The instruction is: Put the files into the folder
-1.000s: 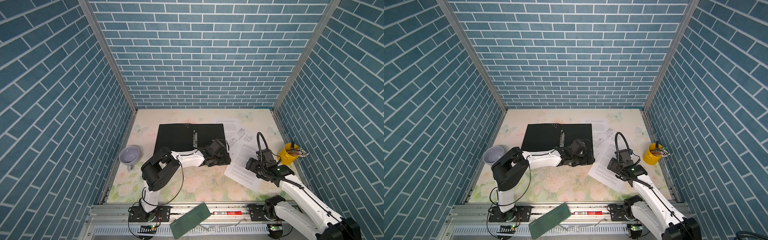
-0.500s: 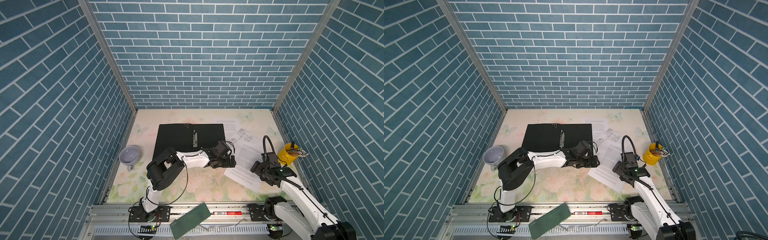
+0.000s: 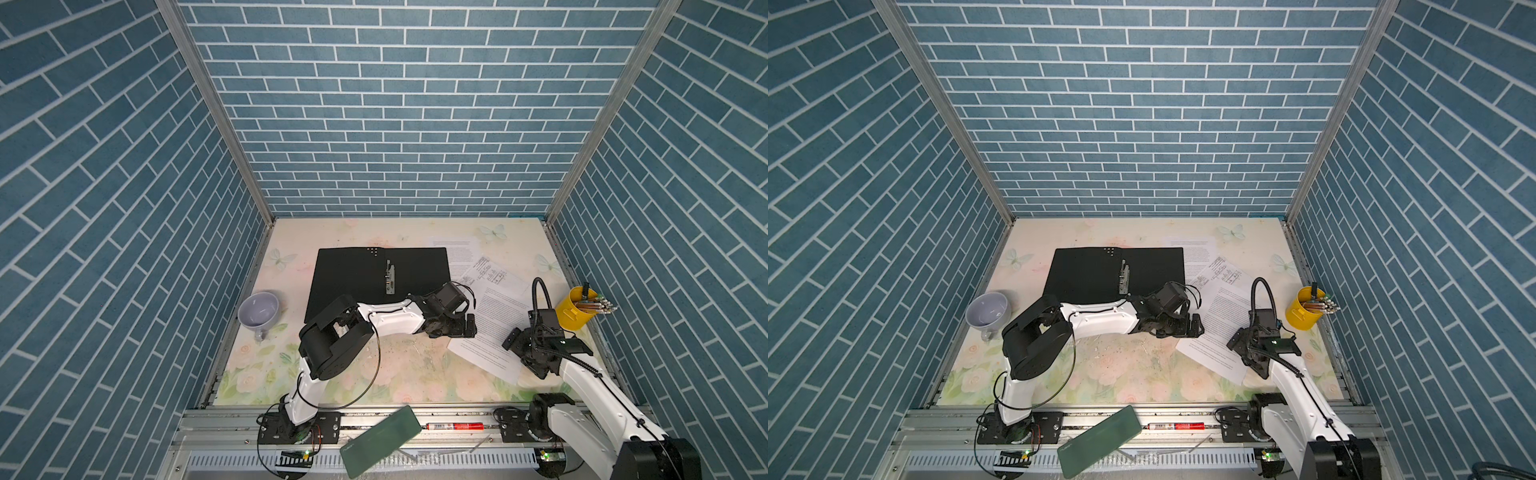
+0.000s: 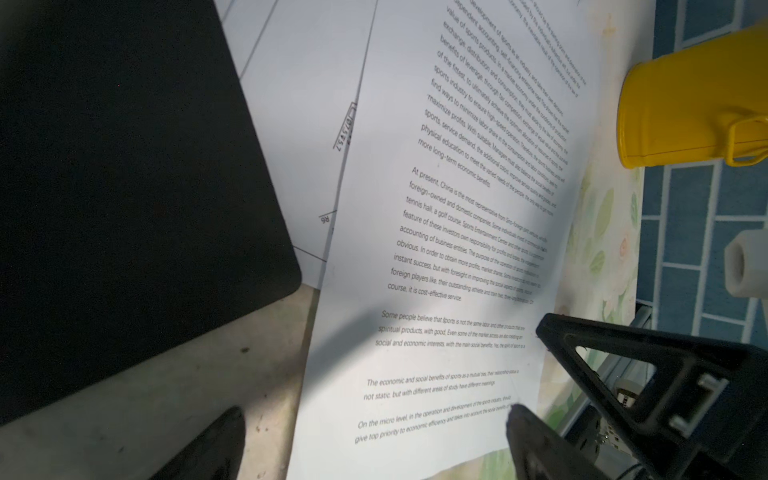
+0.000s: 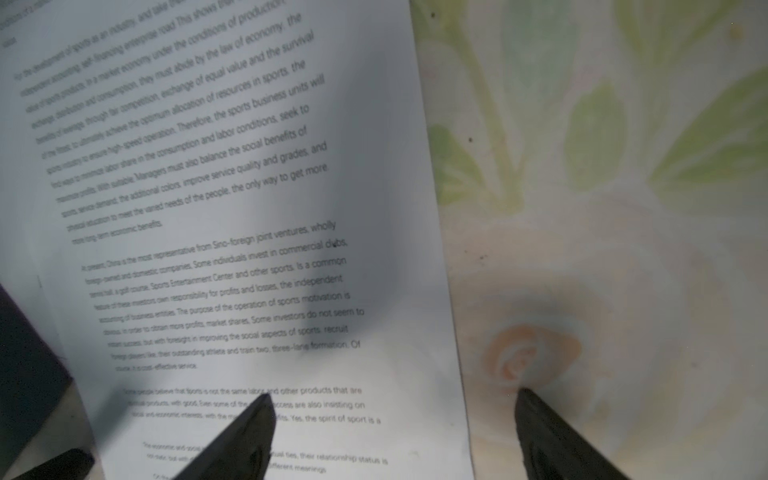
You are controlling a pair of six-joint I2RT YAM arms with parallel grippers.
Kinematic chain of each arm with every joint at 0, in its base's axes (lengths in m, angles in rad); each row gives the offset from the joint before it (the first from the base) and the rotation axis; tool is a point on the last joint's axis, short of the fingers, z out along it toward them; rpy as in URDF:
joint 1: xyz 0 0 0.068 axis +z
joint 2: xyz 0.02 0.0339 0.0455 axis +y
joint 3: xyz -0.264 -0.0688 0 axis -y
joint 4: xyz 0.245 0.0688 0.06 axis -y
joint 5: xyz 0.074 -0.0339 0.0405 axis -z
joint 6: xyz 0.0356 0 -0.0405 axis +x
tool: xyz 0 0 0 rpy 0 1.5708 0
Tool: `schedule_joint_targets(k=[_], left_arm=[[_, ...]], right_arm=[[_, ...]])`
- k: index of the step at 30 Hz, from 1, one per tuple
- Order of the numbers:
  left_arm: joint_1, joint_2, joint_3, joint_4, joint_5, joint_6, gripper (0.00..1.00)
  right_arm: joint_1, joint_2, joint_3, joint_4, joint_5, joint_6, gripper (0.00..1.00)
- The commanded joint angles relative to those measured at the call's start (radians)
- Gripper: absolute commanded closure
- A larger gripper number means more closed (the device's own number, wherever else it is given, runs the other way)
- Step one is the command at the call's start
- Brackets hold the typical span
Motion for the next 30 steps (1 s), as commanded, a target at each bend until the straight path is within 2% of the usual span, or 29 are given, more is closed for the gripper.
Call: schedule_joint_targets(k=[1, 15, 25, 30], left_arm=[[-0.010, 0.039, 0.002, -0.053, 0.039, 0.004, 0.01], [-0.010, 0.031, -0.041, 0.039, 0.103, 0.000, 0.01], [0.003, -0.007, -0.121, 0.212, 0.138, -0.055, 0.02], [0.003, -0.027, -0.134, 0.235, 0.119, -0.067, 0.04]], right_arm=[[-0.010, 0.016, -0.034, 0.025, -0.044, -0.005, 0.12], [-0.025, 0.011, -0.061, 0.052, -0.087, -0.004, 0.14], [-0.030, 0.026, -0.074, 0.076, -0.108, -0.005, 0.14], [-0.032, 0.021, -0.076, 0.072, -0.108, -0.007, 0.15]])
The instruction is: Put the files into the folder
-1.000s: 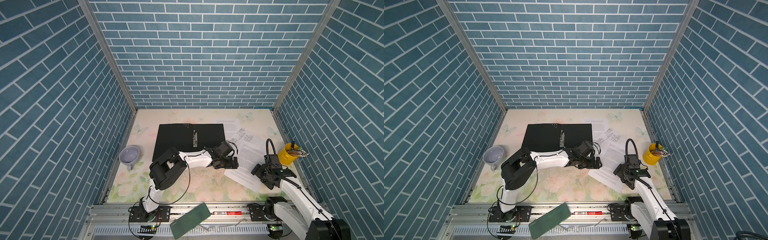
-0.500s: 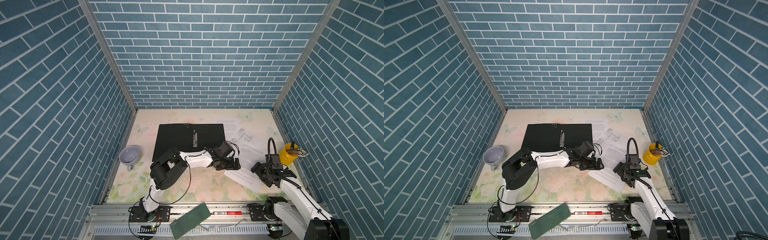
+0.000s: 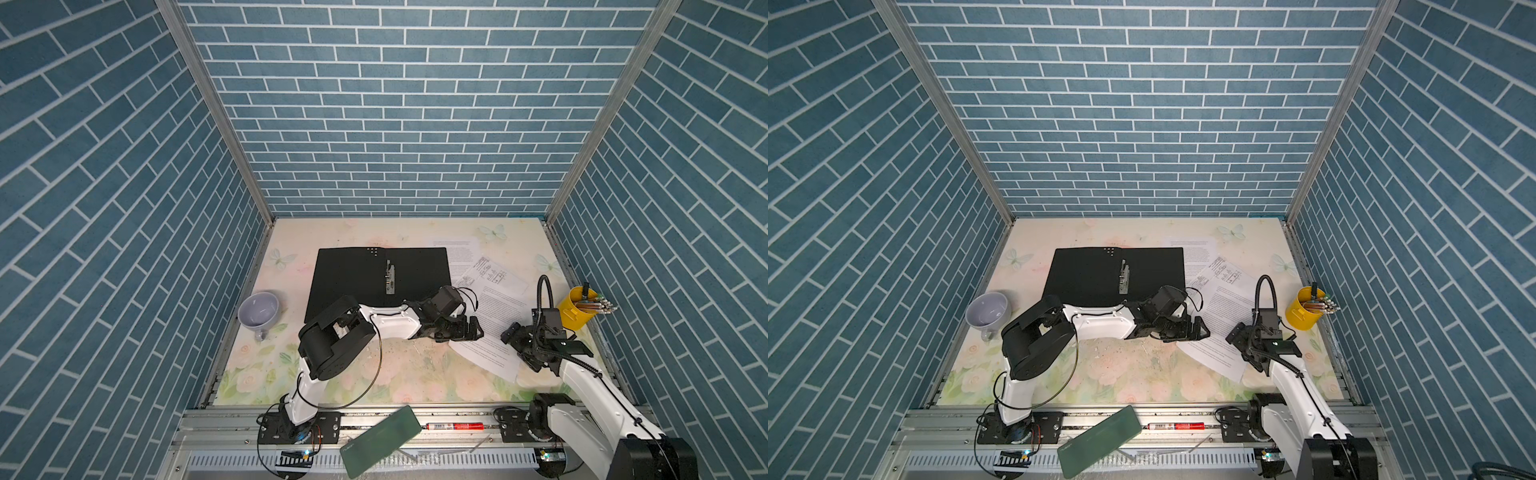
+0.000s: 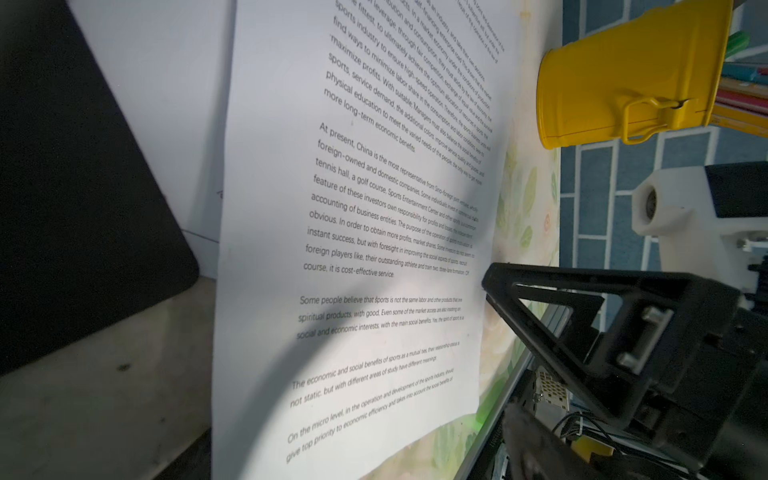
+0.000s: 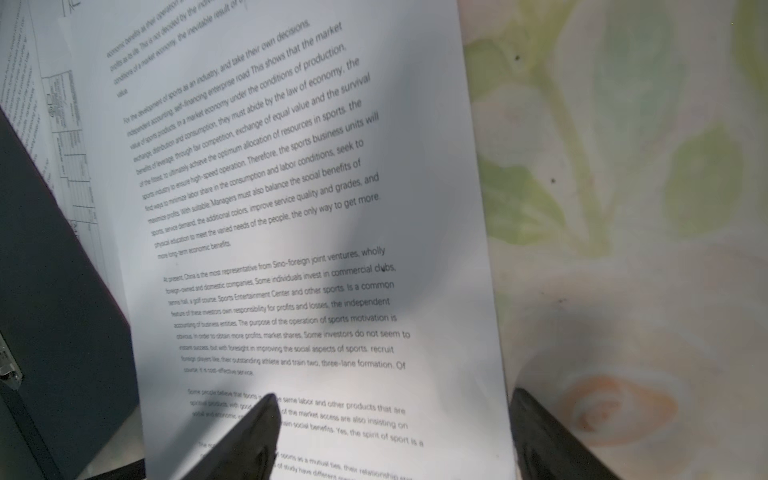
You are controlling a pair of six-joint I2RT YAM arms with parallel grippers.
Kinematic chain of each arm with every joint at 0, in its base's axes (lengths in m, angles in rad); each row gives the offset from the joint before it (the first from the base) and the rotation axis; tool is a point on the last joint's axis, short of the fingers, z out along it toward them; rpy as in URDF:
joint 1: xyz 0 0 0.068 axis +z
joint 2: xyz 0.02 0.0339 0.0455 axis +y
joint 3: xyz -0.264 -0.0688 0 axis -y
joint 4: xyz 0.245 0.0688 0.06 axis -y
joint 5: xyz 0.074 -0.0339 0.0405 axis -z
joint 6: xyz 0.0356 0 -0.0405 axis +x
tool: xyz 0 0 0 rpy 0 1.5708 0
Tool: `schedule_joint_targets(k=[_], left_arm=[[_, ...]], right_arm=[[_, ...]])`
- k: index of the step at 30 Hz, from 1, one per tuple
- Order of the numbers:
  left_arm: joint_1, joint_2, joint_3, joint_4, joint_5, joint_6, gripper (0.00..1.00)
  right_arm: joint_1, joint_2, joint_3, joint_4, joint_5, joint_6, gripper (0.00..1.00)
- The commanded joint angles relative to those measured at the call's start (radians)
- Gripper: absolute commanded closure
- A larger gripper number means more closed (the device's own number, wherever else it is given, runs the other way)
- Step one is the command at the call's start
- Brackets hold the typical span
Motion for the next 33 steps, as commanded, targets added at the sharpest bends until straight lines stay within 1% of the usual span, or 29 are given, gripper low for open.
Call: schedule_joint_targets(k=[1, 6, 13, 15, 21, 23, 26, 28, 33], left_arm=[[0.001, -0.022, -0.030, 0.001, -0.010, -0.016, 0.05], [0.005, -0.029, -0.040, 0.044, -0.016, -0.029, 0.15], [0.007, -0.024, -0.044, 0.097, -0.021, -0.048, 0.43], [0.008, -0.025, -0.044, 0.099, -0.025, -0.047, 0.50], [0.013, -0.037, -0.057, 0.134, -0.039, -0.053, 0.77], [0.018, -0.043, -0.064, 0.144, -0.042, -0.052, 0.84], [0.027, -0.061, -0.079, 0.175, -0.044, -0.057, 0.89], [0.033, -0.077, -0.093, 0.195, -0.055, -0.062, 0.91], [0.062, -0.127, -0.115, 0.233, -0.072, -0.066, 0.91]], right_arm=[[-0.004, 0.011, -0.051, -0.048, -0.027, -0.007, 0.15], [-0.004, 0.001, -0.053, -0.041, -0.033, -0.007, 0.14], [-0.005, -0.008, -0.049, -0.040, -0.042, -0.007, 0.14], [-0.006, -0.012, -0.048, -0.040, -0.044, -0.007, 0.14], [-0.005, -0.017, -0.037, -0.023, -0.074, -0.008, 0.14], [-0.007, -0.018, -0.029, -0.016, -0.082, -0.011, 0.14], [-0.007, -0.016, -0.016, -0.003, -0.098, -0.018, 0.13], [-0.007, -0.012, -0.002, 0.010, -0.115, -0.023, 0.13], [-0.007, 0.009, 0.031, 0.050, -0.165, -0.027, 0.12]])
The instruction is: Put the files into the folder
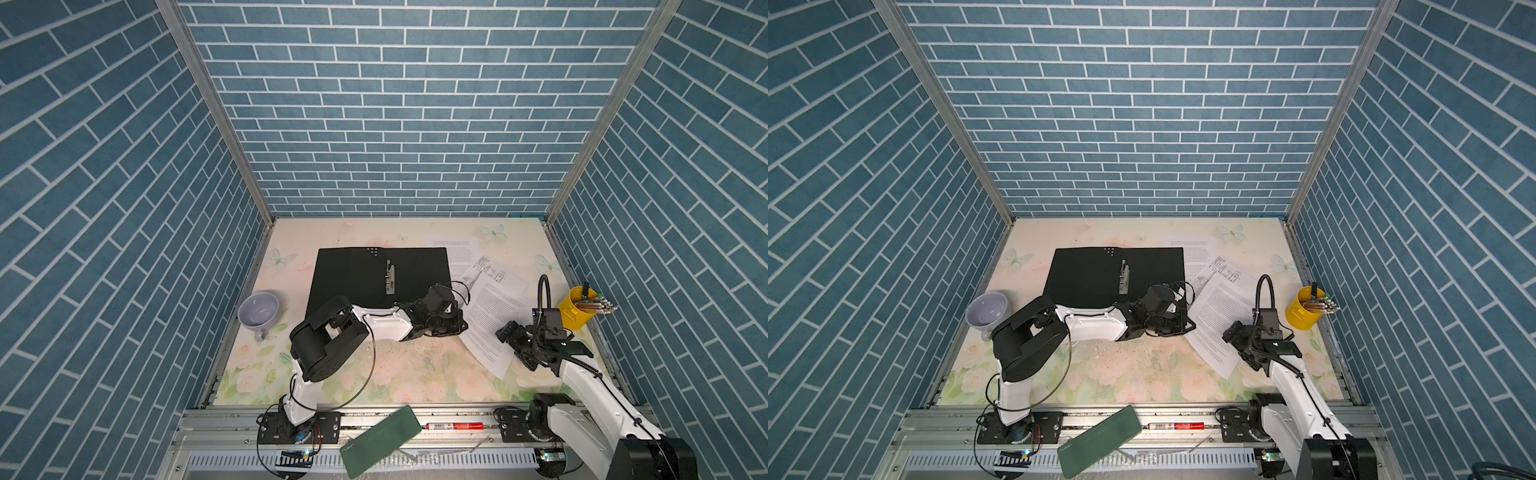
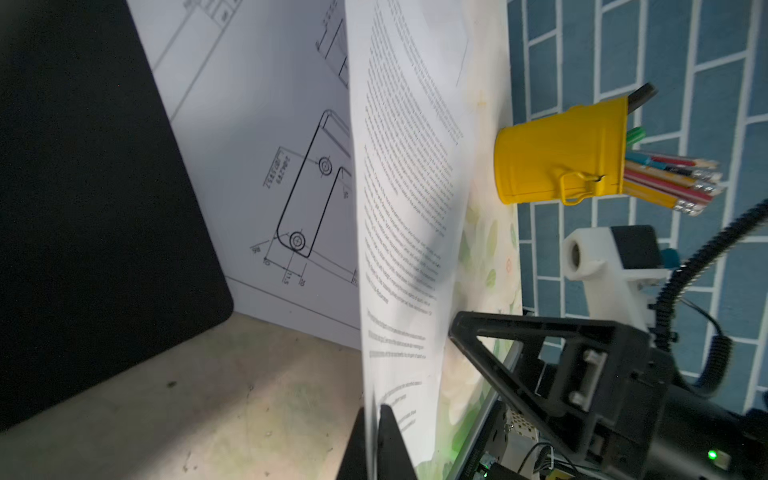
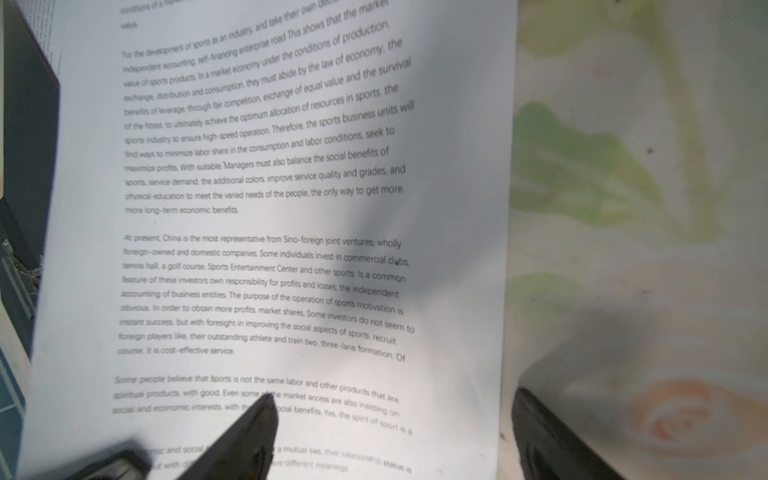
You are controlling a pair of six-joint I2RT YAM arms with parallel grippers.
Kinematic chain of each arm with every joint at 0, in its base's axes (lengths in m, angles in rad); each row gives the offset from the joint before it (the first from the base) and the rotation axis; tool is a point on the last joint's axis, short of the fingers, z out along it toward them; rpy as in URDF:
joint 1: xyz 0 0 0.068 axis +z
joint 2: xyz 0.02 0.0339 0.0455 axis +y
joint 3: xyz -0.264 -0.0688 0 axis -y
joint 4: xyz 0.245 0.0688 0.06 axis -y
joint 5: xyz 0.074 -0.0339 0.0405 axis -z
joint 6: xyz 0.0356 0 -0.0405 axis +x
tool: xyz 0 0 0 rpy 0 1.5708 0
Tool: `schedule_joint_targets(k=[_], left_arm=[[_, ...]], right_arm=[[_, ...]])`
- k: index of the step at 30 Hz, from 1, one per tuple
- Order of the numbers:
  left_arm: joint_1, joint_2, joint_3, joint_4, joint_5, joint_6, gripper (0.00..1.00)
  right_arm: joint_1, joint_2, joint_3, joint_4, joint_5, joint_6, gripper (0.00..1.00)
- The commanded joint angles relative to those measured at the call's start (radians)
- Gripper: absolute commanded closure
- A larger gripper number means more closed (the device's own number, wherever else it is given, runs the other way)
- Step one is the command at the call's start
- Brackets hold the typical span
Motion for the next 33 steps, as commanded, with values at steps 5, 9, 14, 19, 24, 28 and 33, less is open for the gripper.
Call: schedule_joint_targets(k=[5, 9, 14, 19, 24, 28, 33], left_arm=[[0.056, -0.102, -0.038, 0.103, -0.048, -0.009, 0.92], [0.070, -0.116, -0.051, 0.126, -0.060, -0.011, 0.95], [0.075, -0.126, -0.085, 0.217, -0.082, -0.054, 0.97], [0.082, -0.137, -0.097, 0.236, -0.108, -0.063, 0.99], [0.088, -0.145, -0.108, 0.261, -0.133, -0.094, 1.00], [0.089, -0.139, -0.107, 0.294, -0.144, -0.128, 1.00], [0.088, -0.112, -0.118, 0.383, -0.142, -0.200, 1.00]], right_arm=[[-0.003, 0.048, 0.080, 0.062, -0.094, -0.025, 0.11], [-0.006, 0.081, 0.106, 0.101, -0.119, -0.016, 0.11], [-0.007, 0.090, 0.123, 0.141, -0.149, 0.012, 0.11], [-0.009, 0.081, 0.116, 0.149, -0.148, 0.015, 0.11], [-0.017, 0.073, 0.086, 0.171, -0.160, 0.033, 0.11], [-0.035, 0.066, 0.038, 0.242, -0.191, 0.071, 0.11], [-0.049, 0.081, -0.011, 0.374, -0.254, 0.121, 0.11]])
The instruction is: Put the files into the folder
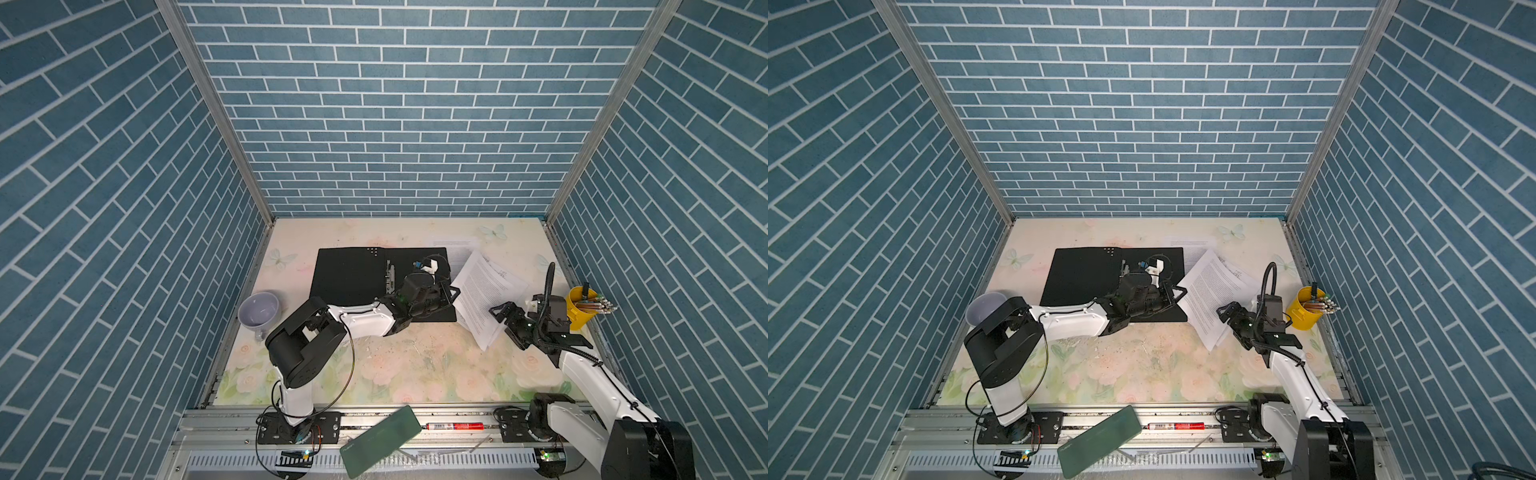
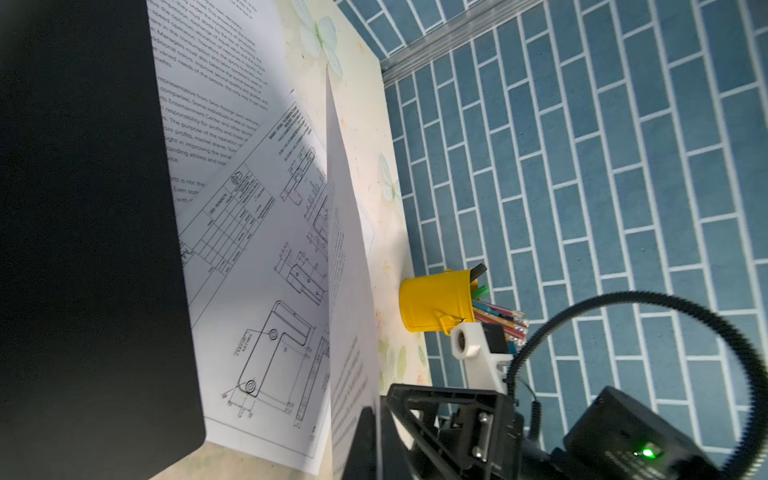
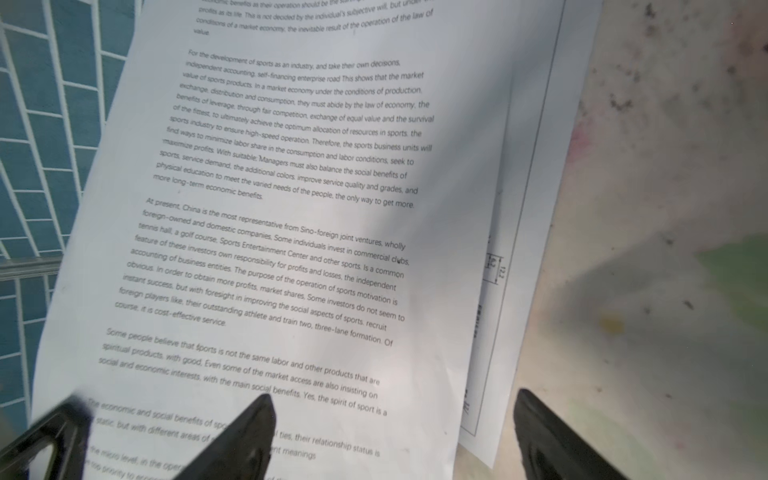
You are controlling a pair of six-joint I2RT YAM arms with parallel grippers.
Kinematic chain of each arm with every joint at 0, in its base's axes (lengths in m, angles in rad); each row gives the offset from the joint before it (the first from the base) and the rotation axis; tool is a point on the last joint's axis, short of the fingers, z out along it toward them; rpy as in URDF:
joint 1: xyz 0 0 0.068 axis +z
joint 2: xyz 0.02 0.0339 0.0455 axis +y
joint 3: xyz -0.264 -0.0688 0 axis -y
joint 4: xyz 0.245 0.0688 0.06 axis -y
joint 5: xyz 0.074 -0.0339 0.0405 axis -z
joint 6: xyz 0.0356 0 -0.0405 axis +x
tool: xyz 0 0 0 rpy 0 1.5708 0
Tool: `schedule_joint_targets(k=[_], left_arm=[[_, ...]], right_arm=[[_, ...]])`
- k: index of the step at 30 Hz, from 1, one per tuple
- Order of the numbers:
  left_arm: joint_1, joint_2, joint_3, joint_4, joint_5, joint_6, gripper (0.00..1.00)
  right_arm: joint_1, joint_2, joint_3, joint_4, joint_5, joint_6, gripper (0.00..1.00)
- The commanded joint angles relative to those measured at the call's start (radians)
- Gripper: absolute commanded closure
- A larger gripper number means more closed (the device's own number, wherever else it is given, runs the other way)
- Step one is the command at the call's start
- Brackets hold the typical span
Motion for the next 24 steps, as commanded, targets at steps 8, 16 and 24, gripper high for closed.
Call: schedule_joint_targets(k=[8, 16, 24], left_arm=[[0.001, 0.013, -0.009, 0.127, -0.019, -0.089, 1.00], [-0.008, 0.025, -0.016, 0.183, -0.029, -0.130, 1.00], [-0.014, 0.047, -0.014, 0.238, -0.045, -0.167, 1.00]], right_arm=[[-0.020, 0.012, -0.088, 0.211, -0.083, 0.111, 0.11], [-0.027, 0.035, -0.118, 0.312, -0.089, 0.155, 0.12], [-0.032, 0.130, -0.143, 0.508, -0.112, 0.236, 0.15]])
